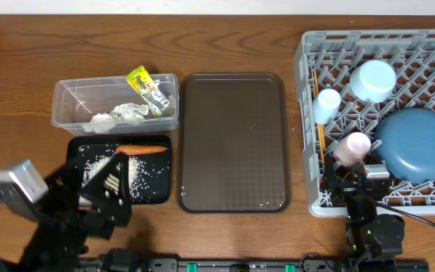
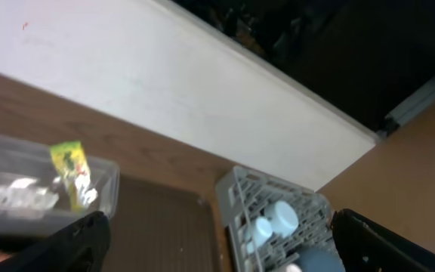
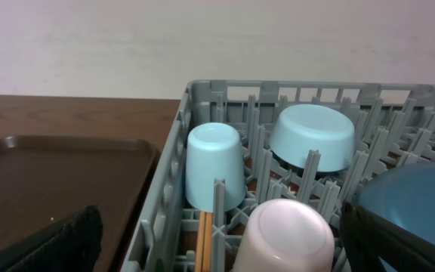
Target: Sort waste into correct bins and load items into the dishwasher rack
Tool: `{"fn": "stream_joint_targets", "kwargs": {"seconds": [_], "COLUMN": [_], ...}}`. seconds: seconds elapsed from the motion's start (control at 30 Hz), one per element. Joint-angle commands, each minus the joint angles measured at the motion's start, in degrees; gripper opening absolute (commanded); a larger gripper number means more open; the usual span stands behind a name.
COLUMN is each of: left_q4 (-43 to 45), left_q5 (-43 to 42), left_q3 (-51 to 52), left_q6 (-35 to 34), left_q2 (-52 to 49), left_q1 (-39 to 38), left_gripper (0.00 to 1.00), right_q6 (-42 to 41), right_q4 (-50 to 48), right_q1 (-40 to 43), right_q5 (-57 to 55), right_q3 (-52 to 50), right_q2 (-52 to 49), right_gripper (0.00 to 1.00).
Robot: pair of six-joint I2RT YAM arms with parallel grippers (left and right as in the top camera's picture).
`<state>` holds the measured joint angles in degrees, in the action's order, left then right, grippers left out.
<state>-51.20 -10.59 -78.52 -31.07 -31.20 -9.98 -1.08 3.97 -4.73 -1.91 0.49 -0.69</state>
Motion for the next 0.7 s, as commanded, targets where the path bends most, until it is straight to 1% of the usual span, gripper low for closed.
{"fn": "stream_joint_targets", "kwargs": {"seconds": [0.0, 0.2, 0.3, 0.43, 0.6, 0.67], "left_q4": [-0.2, 0.1, 2.7, 9.6, 21.1, 27.0], "left_q5": [2.1, 2.3, 2.3, 2.6, 2.7, 2.7], "left_q3": [7.0, 23.3, 31.4, 41.6, 51.9, 55.8], "left_q6": [1.0, 1.0, 1.0, 1.0, 1.0, 1.0], "left_q2": [5.3, 15.5, 19.1, 22.6, 25.5, 26.9], "left_q1": [-0.3, -0.3, -0.3, -0.3, 0.6, 1.4], "left_gripper": [0.96, 0.96, 0.96, 0.96, 0.96, 0.96], "right_q6": [-1.0, -1.0, -1.0, -1.0, -1.0, -1.0], "right_q4": [0.1, 0.1, 0.1, 0.1, 0.1, 0.1], "right_q1": [0.0, 0.0, 0.0, 0.0, 0.0, 0.0], "right_q5": [0.2, 0.2, 0.2, 0.2, 0.2, 0.2], "right_q3": [-0.2, -0.2, -0.2, -0.2, -0.2, -0.2], "right_q2": [0.4, 0.4, 0.4, 0.4, 0.4, 0.4], "right_gripper": [0.99, 0.99, 0.99, 0.99, 0.99, 0.99]}}
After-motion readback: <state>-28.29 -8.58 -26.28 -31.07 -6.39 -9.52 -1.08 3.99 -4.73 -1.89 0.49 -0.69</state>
